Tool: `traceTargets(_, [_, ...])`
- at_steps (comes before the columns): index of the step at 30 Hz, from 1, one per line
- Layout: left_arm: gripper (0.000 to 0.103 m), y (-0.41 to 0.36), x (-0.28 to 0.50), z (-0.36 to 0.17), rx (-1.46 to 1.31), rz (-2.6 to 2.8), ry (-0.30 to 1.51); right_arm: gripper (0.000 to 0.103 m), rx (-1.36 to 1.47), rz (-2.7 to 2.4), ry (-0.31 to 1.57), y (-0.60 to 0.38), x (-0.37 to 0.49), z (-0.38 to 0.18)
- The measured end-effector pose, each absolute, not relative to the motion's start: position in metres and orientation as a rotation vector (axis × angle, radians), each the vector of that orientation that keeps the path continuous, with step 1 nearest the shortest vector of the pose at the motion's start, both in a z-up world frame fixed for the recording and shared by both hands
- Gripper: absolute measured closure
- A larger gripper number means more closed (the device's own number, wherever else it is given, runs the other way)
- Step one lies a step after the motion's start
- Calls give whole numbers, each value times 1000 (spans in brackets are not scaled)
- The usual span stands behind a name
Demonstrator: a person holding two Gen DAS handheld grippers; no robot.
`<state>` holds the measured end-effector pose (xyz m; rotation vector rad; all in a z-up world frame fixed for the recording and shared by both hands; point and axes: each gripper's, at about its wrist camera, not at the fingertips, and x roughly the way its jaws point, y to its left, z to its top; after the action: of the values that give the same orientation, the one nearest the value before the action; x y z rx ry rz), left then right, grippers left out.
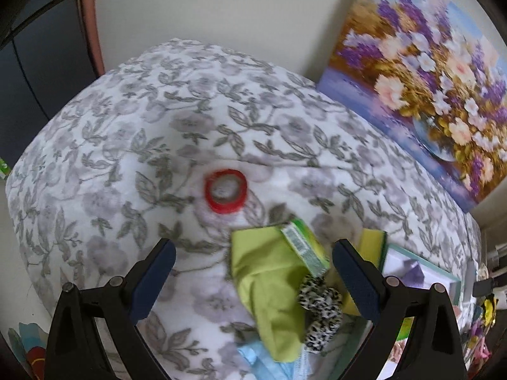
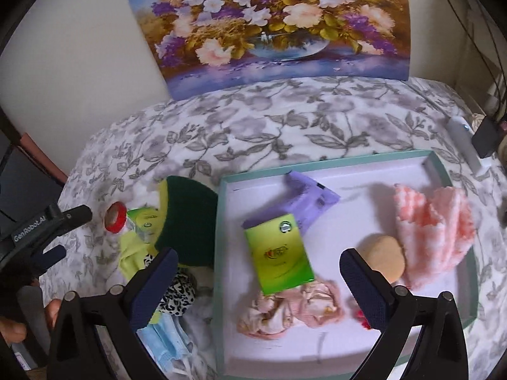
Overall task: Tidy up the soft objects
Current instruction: 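Move both grippers back over the pile toward the yellow-green sponge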
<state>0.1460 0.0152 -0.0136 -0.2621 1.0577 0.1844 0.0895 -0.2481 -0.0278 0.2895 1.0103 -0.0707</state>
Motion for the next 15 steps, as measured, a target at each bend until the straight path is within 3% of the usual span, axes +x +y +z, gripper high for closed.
traceTargets(15, [4,47,152,-31,-309,225,1110,0,193,-27,1076,-206,109,-38])
